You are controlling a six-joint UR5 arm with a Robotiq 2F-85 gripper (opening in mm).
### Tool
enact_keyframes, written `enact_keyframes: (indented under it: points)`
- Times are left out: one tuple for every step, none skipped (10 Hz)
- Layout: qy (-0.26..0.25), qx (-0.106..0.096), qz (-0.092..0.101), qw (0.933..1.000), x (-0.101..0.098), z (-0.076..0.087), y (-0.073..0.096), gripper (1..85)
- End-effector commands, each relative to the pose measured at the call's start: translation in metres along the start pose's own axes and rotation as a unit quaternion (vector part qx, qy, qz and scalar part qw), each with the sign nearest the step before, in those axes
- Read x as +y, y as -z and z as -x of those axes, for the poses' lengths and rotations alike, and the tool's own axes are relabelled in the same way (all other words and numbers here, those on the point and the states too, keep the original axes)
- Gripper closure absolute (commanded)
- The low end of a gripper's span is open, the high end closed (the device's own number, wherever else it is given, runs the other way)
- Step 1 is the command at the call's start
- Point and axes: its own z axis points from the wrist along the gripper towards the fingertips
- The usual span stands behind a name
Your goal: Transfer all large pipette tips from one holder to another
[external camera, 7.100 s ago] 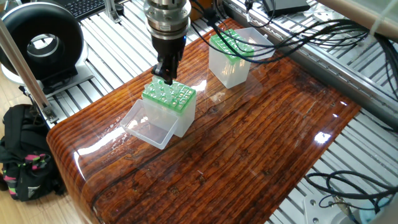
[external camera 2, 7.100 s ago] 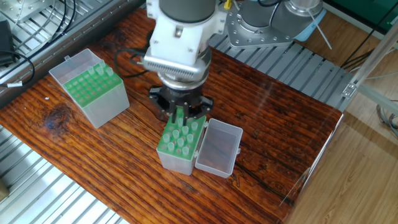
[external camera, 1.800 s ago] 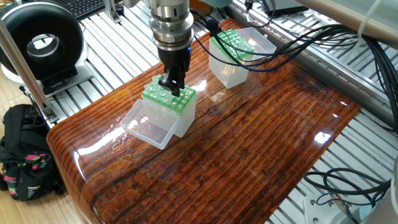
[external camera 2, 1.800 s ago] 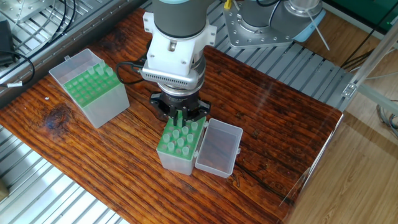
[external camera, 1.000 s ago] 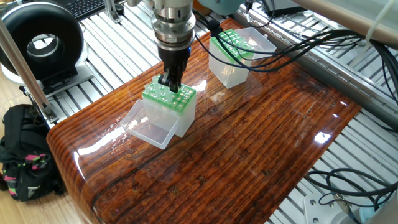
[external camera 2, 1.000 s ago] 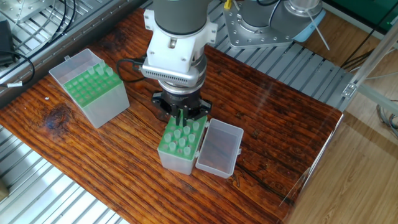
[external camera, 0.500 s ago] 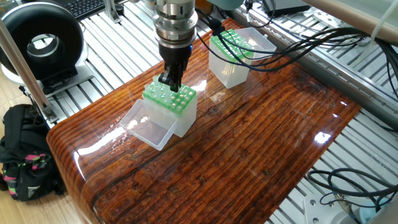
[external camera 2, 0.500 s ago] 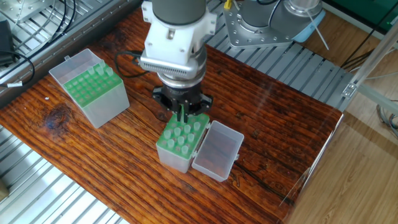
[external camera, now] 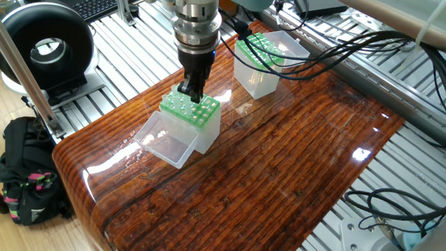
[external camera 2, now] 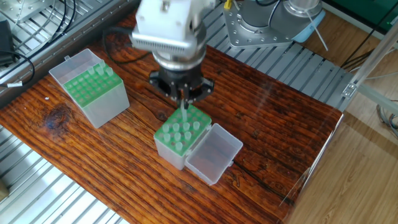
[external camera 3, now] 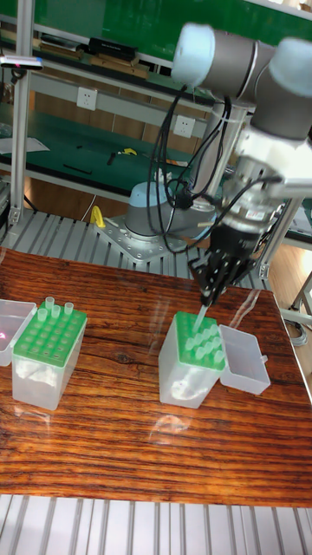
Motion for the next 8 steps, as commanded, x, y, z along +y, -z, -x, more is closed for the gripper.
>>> enact_keyframes:
  points:
    - [0.003, -0.005, 0.026, 0.9997, 0.016, -0.002, 0.04, 84.0]
    - [0.003, -0.007, 0.028, 0.9996, 0.02, -0.005, 0.043, 84.3]
    - [0.003, -0.008, 0.029, 0.9996, 0.026, -0.011, 0.047, 84.3]
    - [0.005, -0.004, 0.023, 0.9997, 0.027, -0.016, 0.052, 84.3]
    - [0.007, -0.004, 0.022, 0.9997, 0.03, -0.019, 0.055, 84.3]
    - [0.007, -0.003, 0.025, 0.9997, 0.034, -0.021, 0.056, 84.0]
    - [0.004, -0.001, 0.025, 0.9997, 0.037, -0.022, 0.057, 84.0]
    - [0.001, 0.001, 0.026, 0.9997, 0.04, -0.023, 0.059, 84.0]
